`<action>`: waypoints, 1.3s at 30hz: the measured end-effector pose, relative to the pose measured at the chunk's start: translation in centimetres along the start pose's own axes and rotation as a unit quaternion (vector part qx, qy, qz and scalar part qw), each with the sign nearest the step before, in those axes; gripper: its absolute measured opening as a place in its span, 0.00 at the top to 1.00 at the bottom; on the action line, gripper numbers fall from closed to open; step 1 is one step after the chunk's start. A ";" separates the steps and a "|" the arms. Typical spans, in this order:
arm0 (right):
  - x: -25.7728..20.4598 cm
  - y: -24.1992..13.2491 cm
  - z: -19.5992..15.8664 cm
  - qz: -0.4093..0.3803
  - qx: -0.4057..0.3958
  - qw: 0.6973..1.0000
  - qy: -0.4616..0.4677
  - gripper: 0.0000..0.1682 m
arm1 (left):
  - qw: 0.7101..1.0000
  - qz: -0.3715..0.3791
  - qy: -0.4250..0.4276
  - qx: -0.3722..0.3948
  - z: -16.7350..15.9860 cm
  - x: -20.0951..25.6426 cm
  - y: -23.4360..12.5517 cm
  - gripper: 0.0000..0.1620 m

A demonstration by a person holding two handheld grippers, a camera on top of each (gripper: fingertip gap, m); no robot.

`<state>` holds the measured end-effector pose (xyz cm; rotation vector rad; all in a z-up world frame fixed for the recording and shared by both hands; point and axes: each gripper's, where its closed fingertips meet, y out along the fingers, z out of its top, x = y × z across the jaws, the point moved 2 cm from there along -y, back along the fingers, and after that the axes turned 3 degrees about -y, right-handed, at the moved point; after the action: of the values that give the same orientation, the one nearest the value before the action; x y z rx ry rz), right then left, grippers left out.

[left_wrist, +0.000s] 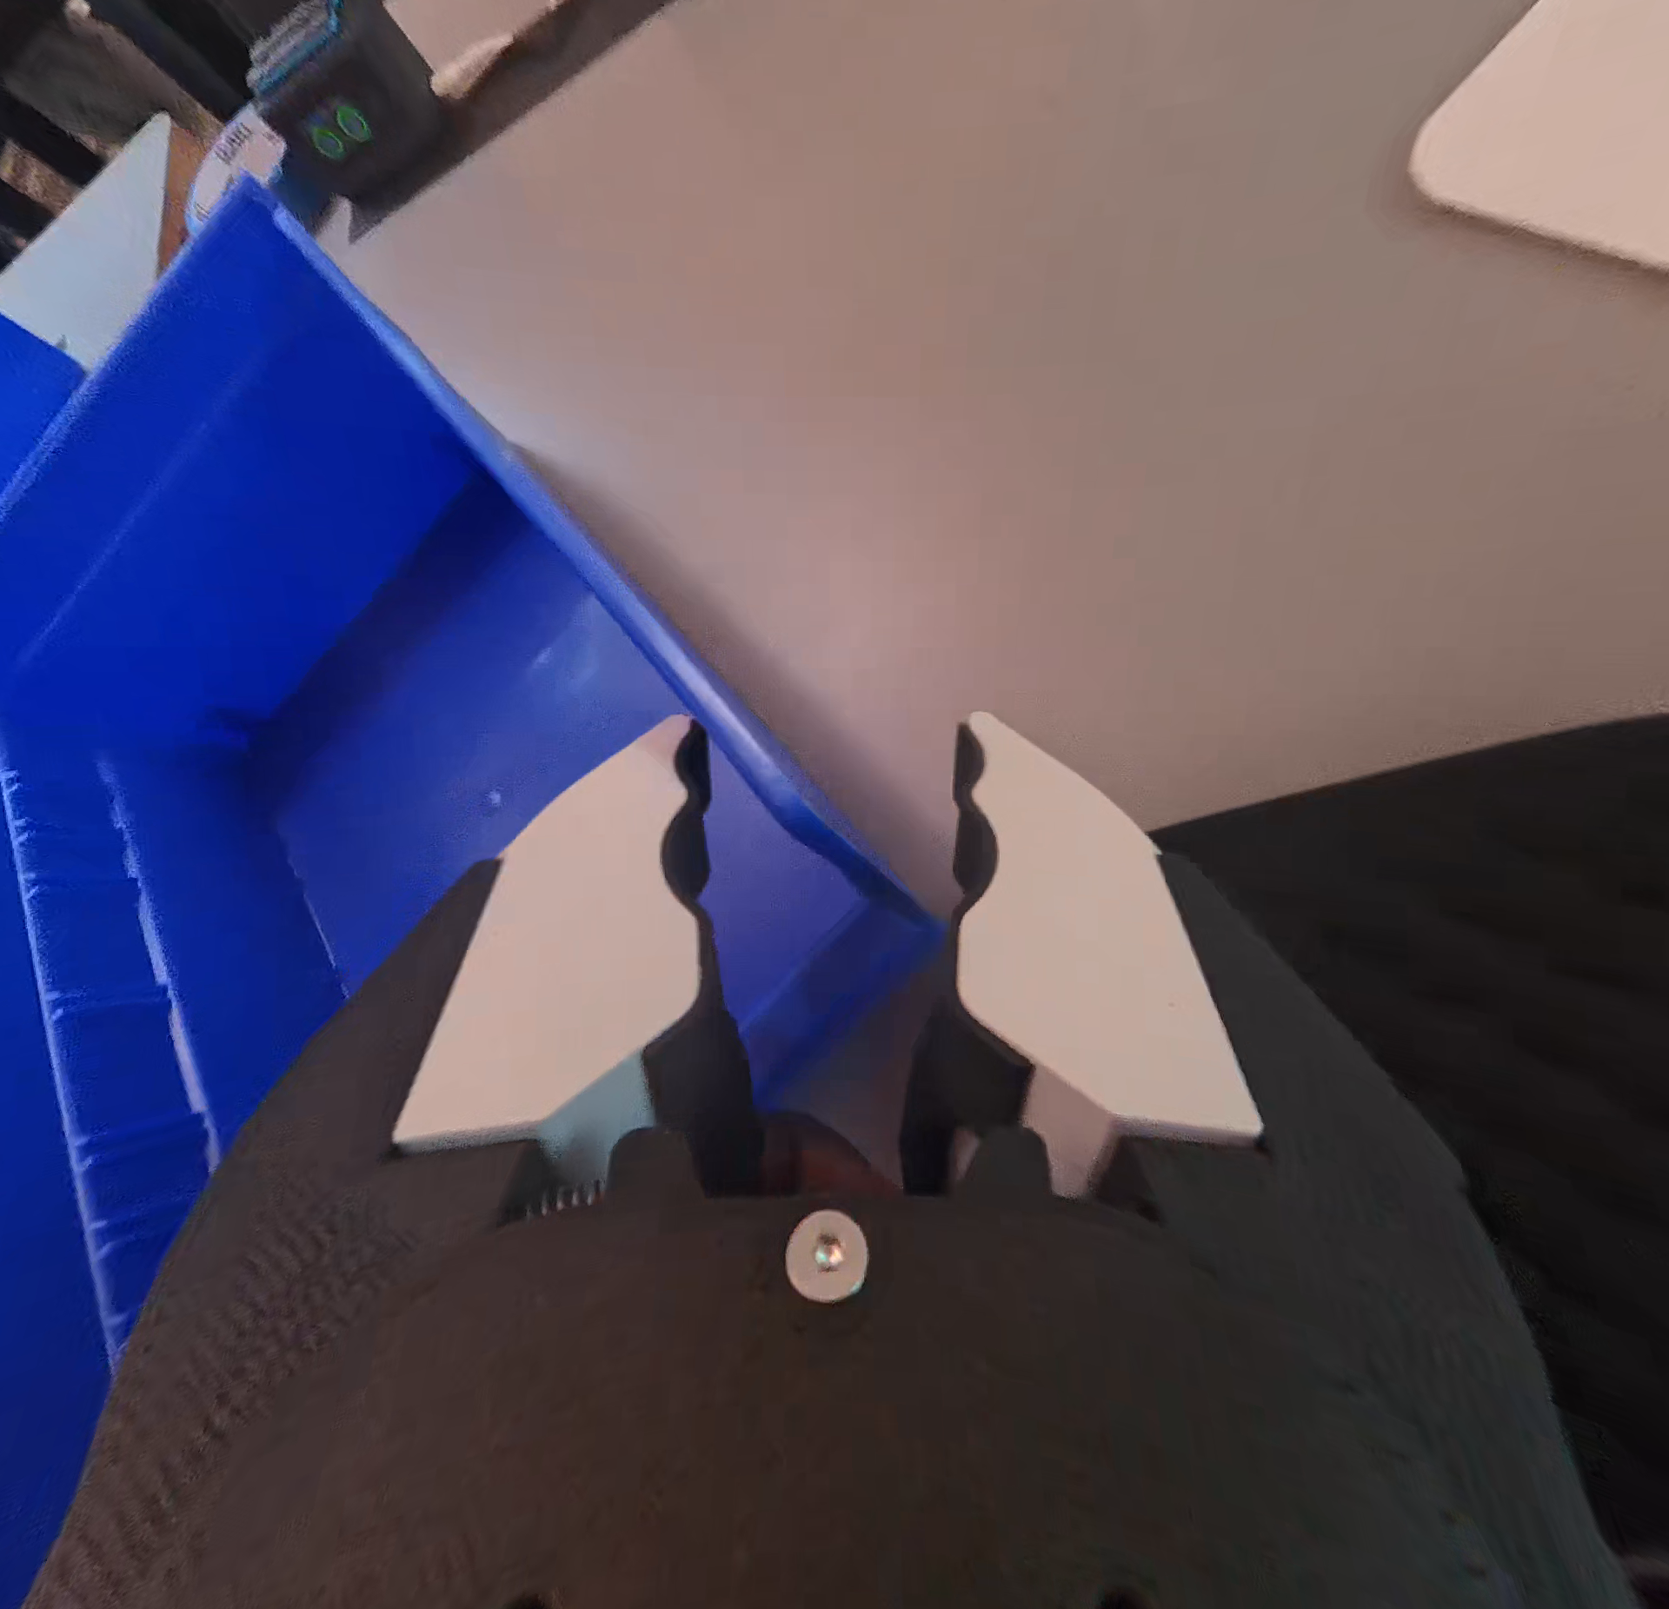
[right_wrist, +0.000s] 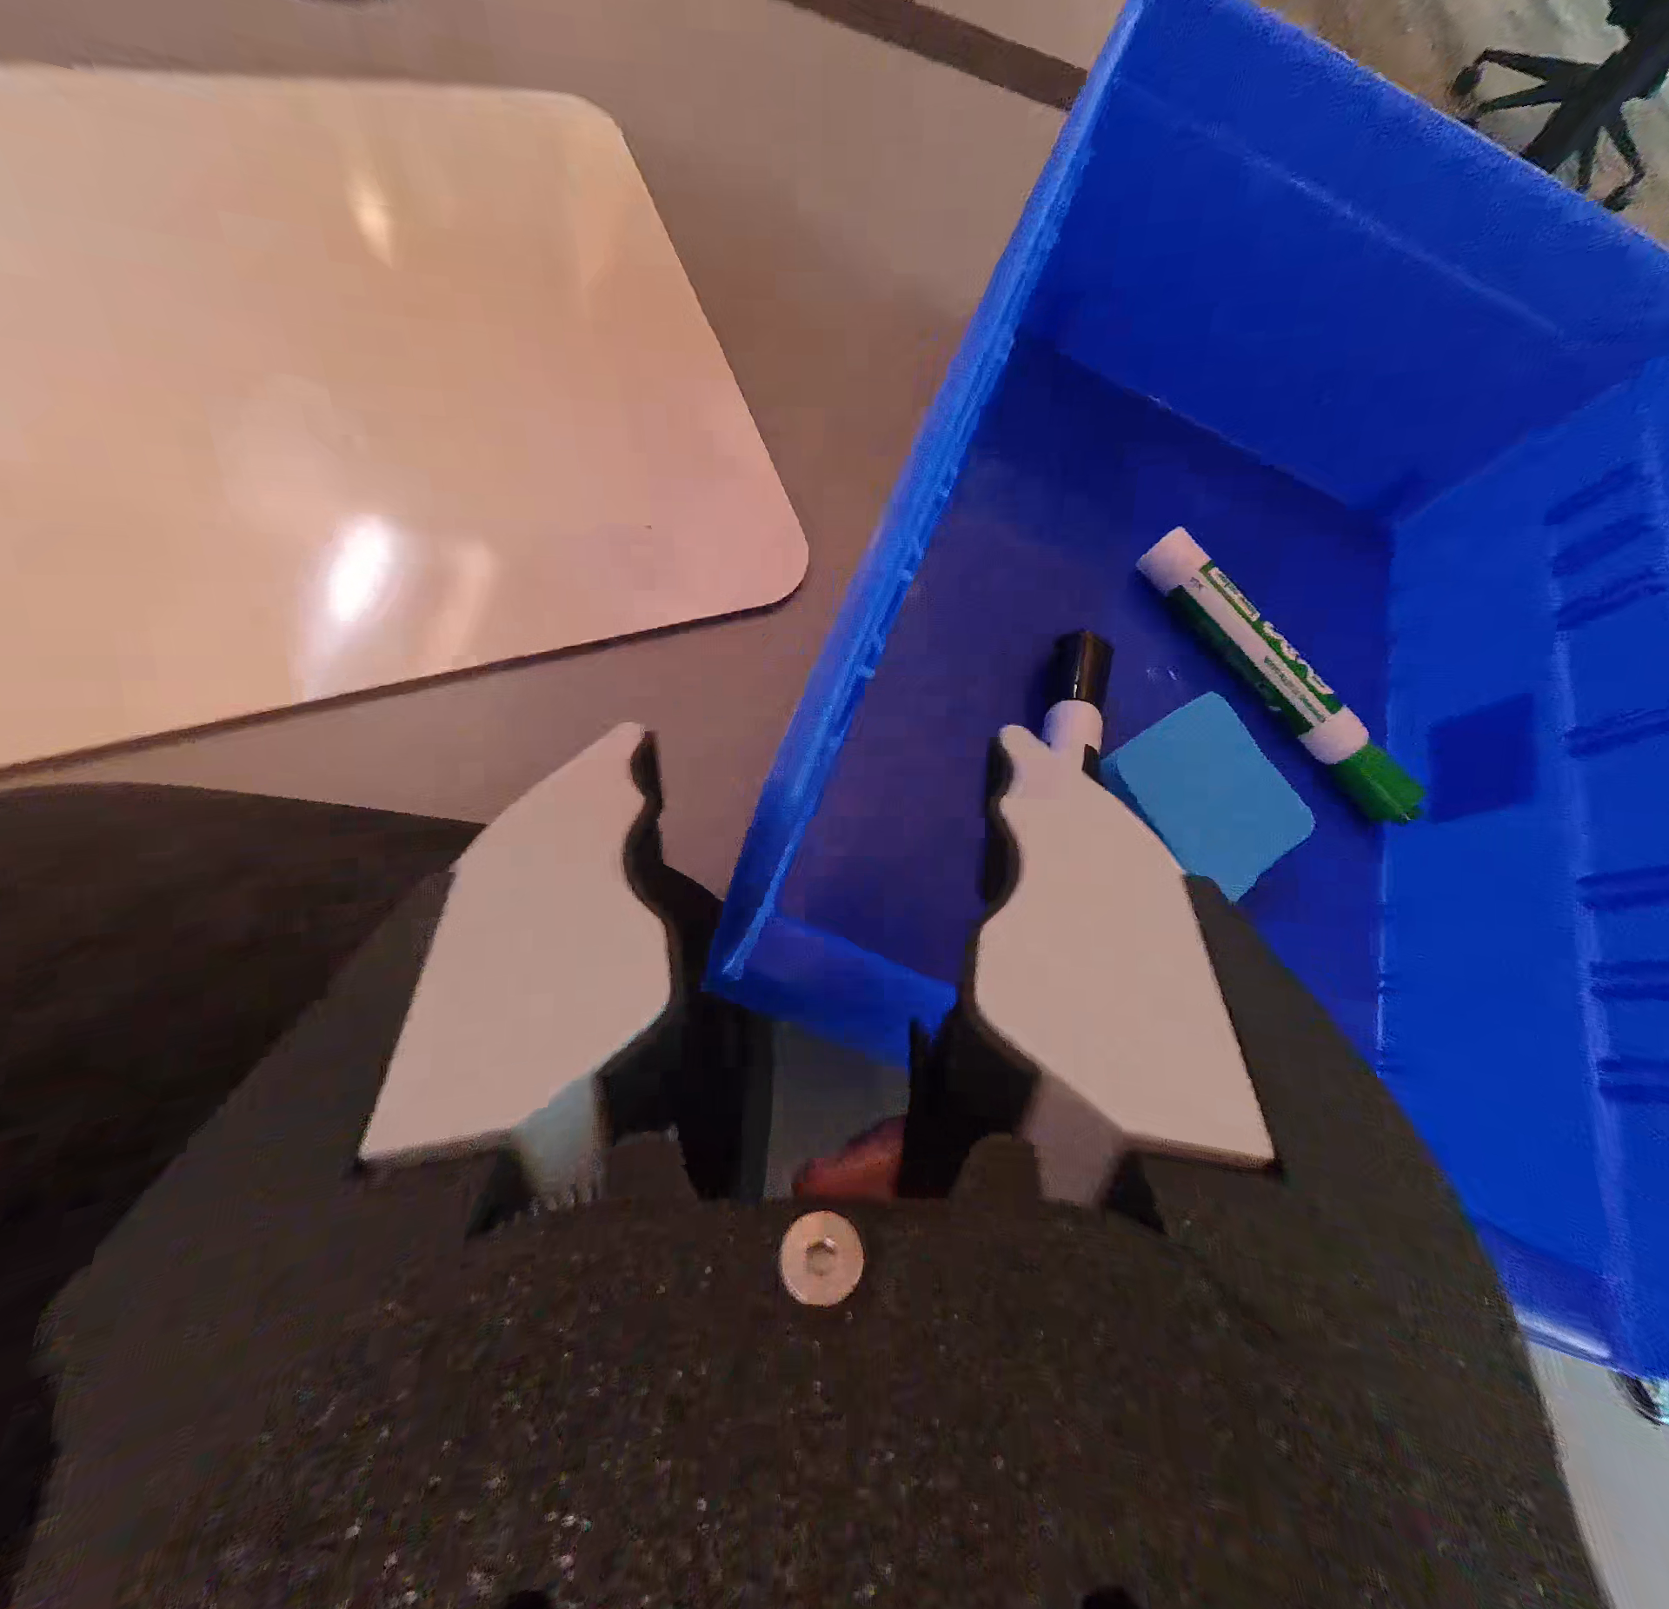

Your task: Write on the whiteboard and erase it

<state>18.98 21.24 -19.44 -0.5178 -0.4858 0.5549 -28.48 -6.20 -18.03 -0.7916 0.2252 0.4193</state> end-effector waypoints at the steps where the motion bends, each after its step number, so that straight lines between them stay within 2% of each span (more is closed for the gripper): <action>1: 0.0 0.3 0.0 -0.008 -0.005 1.000 -0.019 0.72 | 1.000 0.019 0.005 -0.005 -0.3 -0.5 0.5 0.74; 2: 0.0 0.5 0.1 -0.012 -0.008 0.999 -0.031 0.85 | 1.000 0.021 0.010 -0.007 -0.5 -0.6 0.8 0.77; 3: 0.1 0.7 0.3 -0.021 -0.014 0.999 -0.037 0.89 | 1.000 0.026 0.009 -0.009 -0.5 -0.7 0.8 0.79; 6: 0.6 0.6 1.2 -0.052 -0.023 0.997 -0.060 0.94 | 0.998 0.056 0.020 0.001 0.1 -1.5 0.3 0.85; 11: -1.0 0.3 4.7 -0.001 0.034 0.999 -0.030 0.95 | 0.999 0.027 0.004 0.046 2.9 -0.1 -0.5 0.91; 19: -7.4 0.1 9.2 0.042 0.069 0.994 -0.074 0.94 | 0.995 -0.029 0.030 0.090 7.1 5.8 0.1 0.93; 25: -13.1 -0.5 11.0 0.089 0.089 0.987 -0.102 0.94 | 0.989 -0.079 0.058 0.112 9.0 9.9 -0.2 0.92; 33: -19.9 -0.1 10.9 0.130 0.087 0.977 -0.148 0.95 | 0.981 -0.128 0.078 0.120 9.6 13.4 0.1 0.92; 37: -22.1 -0.1 11.2 0.170 0.107 0.968 -0.151 0.90 | 0.978 -0.148 0.085 0.119 9.3 14.7 0.1 0.86; 39: -22.8 -1.2 11.9 0.238 0.149 0.953 -0.113 0.66 | 0.969 -0.148 0.065 0.186 10.8 15.4 -1.6 0.74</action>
<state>-4.17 10.55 -16.22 -0.2775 -0.4828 1.1420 -13.62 4.96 -15.00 -0.4712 0.2924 0.0381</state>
